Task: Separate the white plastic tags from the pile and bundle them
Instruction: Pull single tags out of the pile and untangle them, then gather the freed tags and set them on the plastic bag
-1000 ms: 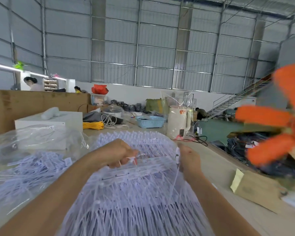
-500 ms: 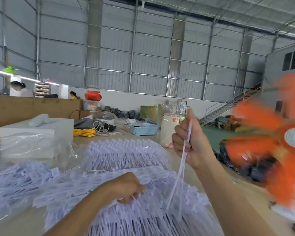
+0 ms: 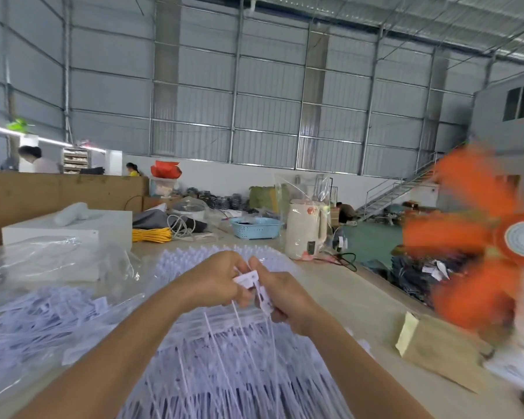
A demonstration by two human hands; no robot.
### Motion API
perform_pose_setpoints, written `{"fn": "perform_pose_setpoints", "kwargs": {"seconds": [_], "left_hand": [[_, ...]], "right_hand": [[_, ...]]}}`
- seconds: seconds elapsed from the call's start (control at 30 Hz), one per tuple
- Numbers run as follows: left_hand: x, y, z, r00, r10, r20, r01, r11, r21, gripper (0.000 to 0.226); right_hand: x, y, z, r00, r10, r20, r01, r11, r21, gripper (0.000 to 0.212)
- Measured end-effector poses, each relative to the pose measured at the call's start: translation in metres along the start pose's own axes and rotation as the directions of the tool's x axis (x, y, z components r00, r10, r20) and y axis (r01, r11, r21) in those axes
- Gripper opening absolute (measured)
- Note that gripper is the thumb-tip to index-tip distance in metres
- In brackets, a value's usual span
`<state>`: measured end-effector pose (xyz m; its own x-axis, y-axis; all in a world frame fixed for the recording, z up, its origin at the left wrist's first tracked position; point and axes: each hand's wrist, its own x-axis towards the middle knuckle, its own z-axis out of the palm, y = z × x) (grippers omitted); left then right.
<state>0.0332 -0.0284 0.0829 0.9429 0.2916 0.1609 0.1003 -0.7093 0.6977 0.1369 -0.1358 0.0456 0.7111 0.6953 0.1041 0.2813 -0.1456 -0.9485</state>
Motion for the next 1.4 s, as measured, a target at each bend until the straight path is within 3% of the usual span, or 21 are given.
{"fn": "perform_pose_setpoints", "kwargs": {"seconds": [0.17,0.27,0.33,0.4,0.5,0.57,0.7,0.83,0.97,1.03,1.1,1.2,1.27,1.33,1.4], "left_hand": [[0.004,-0.016,-0.002,0.987,-0.09,0.134,0.078,0.993,0.091,0.021],[0.005,-0.022,-0.002,0.979,-0.053,0.198,0.04,0.997,0.067,0.021],[0.005,-0.027,-0.003,0.975,-0.022,0.22,0.012,0.999,0.051,0.009],[0.007,-0.034,-0.004,0.982,-0.003,0.191,-0.002,1.0,0.026,0.01],[0.01,-0.044,-0.003,0.998,-0.041,0.051,0.042,0.999,-0.015,0.029],[0.012,-0.047,-0.002,1.0,-0.031,-0.005,0.031,1.0,0.007,0.022],[0.013,-0.05,-0.001,1.0,0.001,0.015,-0.002,1.0,0.018,0.023],[0.011,-0.053,0.001,0.999,-0.038,-0.012,0.037,0.999,-0.022,0.032],[0.009,-0.054,0.003,1.0,-0.008,-0.022,0.005,0.993,-0.117,0.03],[0.008,-0.054,0.004,0.999,0.017,-0.029,-0.022,0.985,-0.17,0.03],[0.009,-0.052,0.003,0.999,0.028,-0.021,-0.031,0.985,-0.167,0.03],[0.008,-0.047,-0.002,0.998,-0.044,0.043,0.049,0.992,-0.115,0.03],[0.006,-0.043,-0.006,0.989,-0.102,0.112,0.113,0.988,-0.106,0.033],[0.003,-0.041,-0.01,0.975,-0.135,0.176,0.162,0.976,-0.149,0.043],[0.001,-0.04,-0.013,0.96,-0.164,0.228,0.211,0.957,-0.199,0.042]], "right_hand": [[0.001,0.008,0.014,0.975,-0.224,0.006,0.223,0.971,-0.081,0.061],[0.007,0.011,0.017,0.943,-0.332,0.023,0.331,0.925,-0.187,0.059],[0.008,0.014,0.02,0.93,-0.36,0.072,0.367,0.91,-0.191,0.058],[0.007,0.016,0.023,0.915,-0.397,0.074,0.404,0.898,-0.176,0.054],[0.011,0.018,0.021,0.907,-0.42,-0.01,0.415,0.899,-0.142,0.052],[0.016,0.021,0.019,0.908,-0.412,-0.078,0.4,0.907,-0.135,0.051],[0.022,0.026,0.02,0.895,-0.439,-0.082,0.41,0.88,-0.238,0.046],[0.02,0.027,0.023,0.832,-0.552,-0.06,0.454,0.738,-0.499,0.045],[0.014,0.02,0.023,0.873,-0.486,-0.046,0.441,0.825,-0.354,0.045],[0.015,0.016,0.021,0.854,-0.515,-0.08,0.447,0.802,-0.396,0.042],[0.014,0.016,0.02,0.789,-0.606,-0.103,0.471,0.704,-0.532,0.039],[0.011,0.022,0.018,0.551,-0.834,-0.024,0.564,0.394,-0.725,0.033],[0.008,0.026,0.019,0.429,-0.902,0.037,0.614,0.261,-0.744,0.031],[0.006,0.028,0.02,0.374,-0.927,0.033,0.647,0.236,-0.725,0.033],[0.005,0.029,0.022,0.363,-0.932,0.001,0.681,0.264,-0.683,0.033]]}}
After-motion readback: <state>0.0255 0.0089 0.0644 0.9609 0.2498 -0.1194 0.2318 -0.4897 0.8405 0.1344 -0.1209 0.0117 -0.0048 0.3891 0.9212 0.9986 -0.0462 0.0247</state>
